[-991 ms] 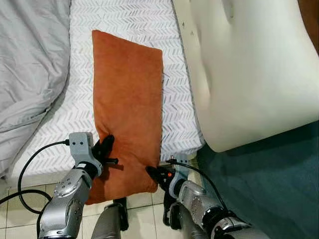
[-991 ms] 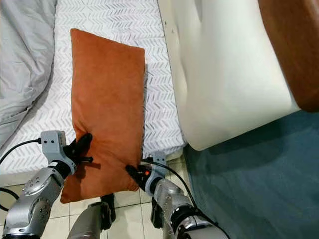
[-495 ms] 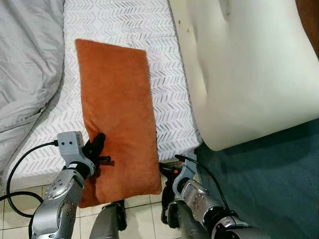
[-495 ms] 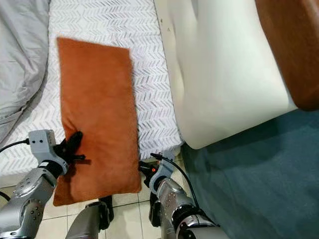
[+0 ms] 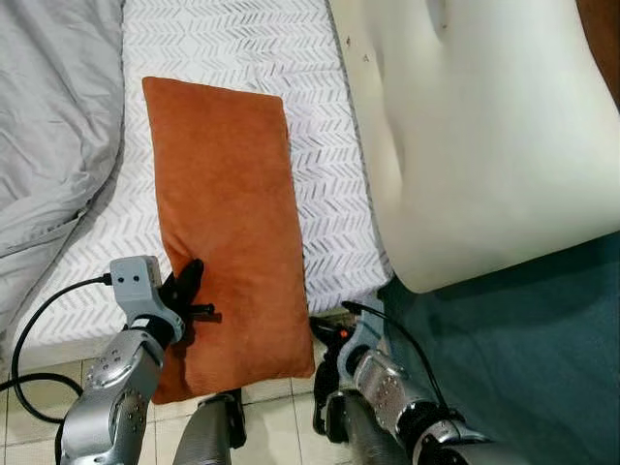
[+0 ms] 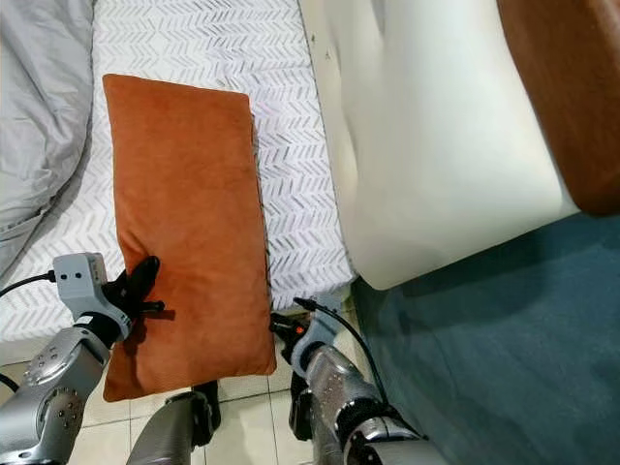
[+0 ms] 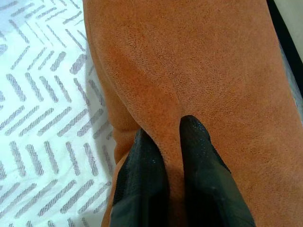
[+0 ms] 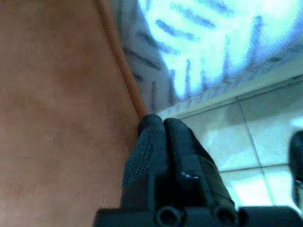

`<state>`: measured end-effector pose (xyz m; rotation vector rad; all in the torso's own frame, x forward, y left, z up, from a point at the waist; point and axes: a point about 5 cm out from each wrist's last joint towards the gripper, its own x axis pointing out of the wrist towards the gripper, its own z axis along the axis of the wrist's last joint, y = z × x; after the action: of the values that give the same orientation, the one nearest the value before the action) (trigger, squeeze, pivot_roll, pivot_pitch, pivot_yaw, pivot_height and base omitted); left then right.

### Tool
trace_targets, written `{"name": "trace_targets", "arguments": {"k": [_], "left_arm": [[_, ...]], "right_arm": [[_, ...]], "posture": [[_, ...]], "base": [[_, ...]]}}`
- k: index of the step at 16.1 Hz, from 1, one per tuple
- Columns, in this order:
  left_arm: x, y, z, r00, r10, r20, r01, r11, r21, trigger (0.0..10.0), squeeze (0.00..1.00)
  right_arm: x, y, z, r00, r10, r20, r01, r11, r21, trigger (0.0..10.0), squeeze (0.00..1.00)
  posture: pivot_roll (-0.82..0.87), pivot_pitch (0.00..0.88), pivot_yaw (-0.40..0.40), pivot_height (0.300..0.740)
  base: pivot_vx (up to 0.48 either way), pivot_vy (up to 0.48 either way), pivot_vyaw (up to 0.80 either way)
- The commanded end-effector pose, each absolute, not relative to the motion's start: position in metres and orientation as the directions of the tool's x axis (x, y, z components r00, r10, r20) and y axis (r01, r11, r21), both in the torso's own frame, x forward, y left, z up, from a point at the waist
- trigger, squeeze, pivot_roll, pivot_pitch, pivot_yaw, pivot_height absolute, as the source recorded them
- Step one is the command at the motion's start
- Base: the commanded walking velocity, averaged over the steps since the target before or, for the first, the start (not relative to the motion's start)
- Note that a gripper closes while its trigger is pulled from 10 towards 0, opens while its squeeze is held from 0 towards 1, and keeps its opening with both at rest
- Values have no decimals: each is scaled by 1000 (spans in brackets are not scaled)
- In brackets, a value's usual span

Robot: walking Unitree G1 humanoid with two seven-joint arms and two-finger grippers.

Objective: Clean up the room

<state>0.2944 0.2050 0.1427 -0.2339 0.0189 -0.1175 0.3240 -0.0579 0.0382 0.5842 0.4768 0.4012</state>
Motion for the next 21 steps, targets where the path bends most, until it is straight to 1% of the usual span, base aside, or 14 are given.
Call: {"name": "trace_targets", "arguments": {"k": [1, 21], "left_arm": [[287, 209, 135, 994, -101, -39, 90, 969, -231, 10000, 0], [287, 209, 135, 994, -101, -39, 90, 969, -231, 10000, 0]], "right_arm": [[279, 63, 53, 665, 709, -235, -303, 544, 782, 0, 0], [279, 63, 53, 665, 709, -235, -303, 544, 782, 0, 0]], "posture": [[128, 649, -148, 740], [128, 649, -148, 740]], "base": [[0, 0, 0], [0, 0, 0]]}}
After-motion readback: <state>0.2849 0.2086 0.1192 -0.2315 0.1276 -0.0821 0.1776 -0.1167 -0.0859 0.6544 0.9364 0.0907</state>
